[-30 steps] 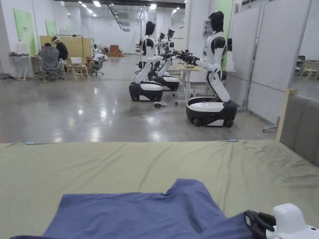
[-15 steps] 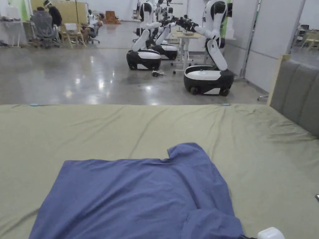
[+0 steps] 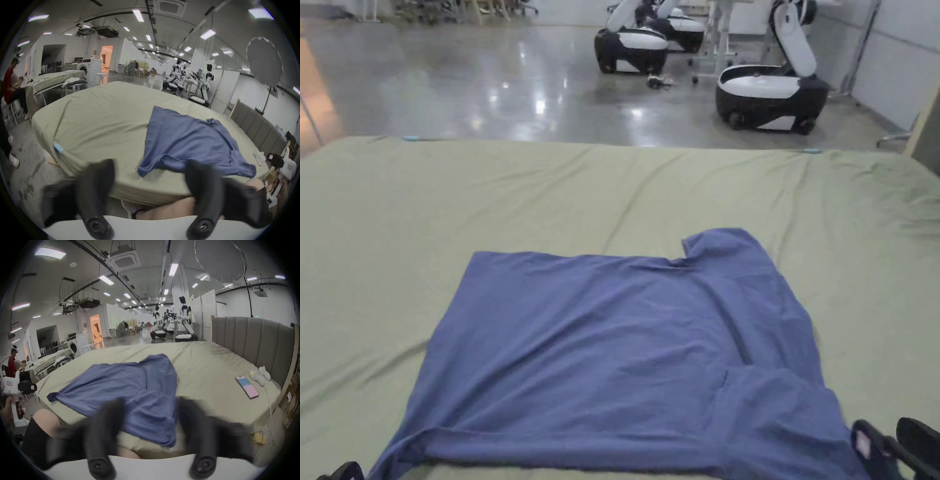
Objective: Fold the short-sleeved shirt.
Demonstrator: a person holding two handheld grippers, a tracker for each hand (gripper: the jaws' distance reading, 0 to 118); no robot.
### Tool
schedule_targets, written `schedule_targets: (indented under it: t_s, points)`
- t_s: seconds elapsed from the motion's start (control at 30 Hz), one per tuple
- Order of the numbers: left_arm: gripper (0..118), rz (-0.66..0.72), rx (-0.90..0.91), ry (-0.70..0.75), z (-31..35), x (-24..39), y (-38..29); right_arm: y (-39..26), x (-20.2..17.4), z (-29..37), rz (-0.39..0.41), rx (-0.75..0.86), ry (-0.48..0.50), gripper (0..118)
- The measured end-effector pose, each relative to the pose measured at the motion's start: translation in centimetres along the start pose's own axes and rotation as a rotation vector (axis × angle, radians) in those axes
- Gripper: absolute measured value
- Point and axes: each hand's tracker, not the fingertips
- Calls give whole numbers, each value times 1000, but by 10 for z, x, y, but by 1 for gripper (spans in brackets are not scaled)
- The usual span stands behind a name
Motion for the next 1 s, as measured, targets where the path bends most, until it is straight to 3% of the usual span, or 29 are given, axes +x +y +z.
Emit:
schedule_targets:
  t_s: [0.03,0.07,0.13,0.17,0.23,0.3,0.33,0.37,0.4,0.43,0.67,0.7,0.73,0.77,0.8,0.87,1.0]
  points:
    - [43,-14,5,17,7,3,-2,2,-9,3,29,8,-29,8]
    - [3,-38,3,48,11,7,-4,2,-22,2,61,19,-55,0]
    - [0,-72,-26,21,16,8,-8,7,-32,-2,29,-19,98,0]
    - [0,-94,-76,-16,11,7,-9,11,-40,-5,34,-25,131,0]
    - [0,-130,-72,0,2,9,-15,14,-46,-13,118,-26,112,0]
    - [0,-189,-148,-12,-26,7,-14,23,-53,-18,137,-25,111,0]
    - [10,-223,-192,-18,-39,8,-14,26,-55,-19,129,-20,115,0]
    - [41,-269,-223,1,-53,10,-15,24,-46,-18,113,-11,134,0]
    - [88,-300,-225,15,-63,13,-17,26,-45,-20,105,-7,145,0]
    - [104,-324,-239,19,-73,15,-19,26,-46,-21,106,-7,139,0]
    - [99,-374,-201,26,-107,17,-14,21,-41,-30,120,-68,99,0]
    - [88,-377,-206,37,-112,16,-12,20,-40,-32,113,-76,92,0]
    - [65,-380,-222,35,-117,15,-11,20,-39,-33,104,-85,88,0]
    - [28,-386,-236,27,-120,14,-10,19,-39,-35,98,-90,86,0]
    - [3,-394,-241,28,-122,14,-11,19,-39,-36,96,-94,85,0]
    - [3,-451,-219,87,-123,17,-15,20,-39,-37,106,-96,82,0]
    - [3,-416,-194,36,-108,16,-11,20,-32,-40,124,-95,69,0]
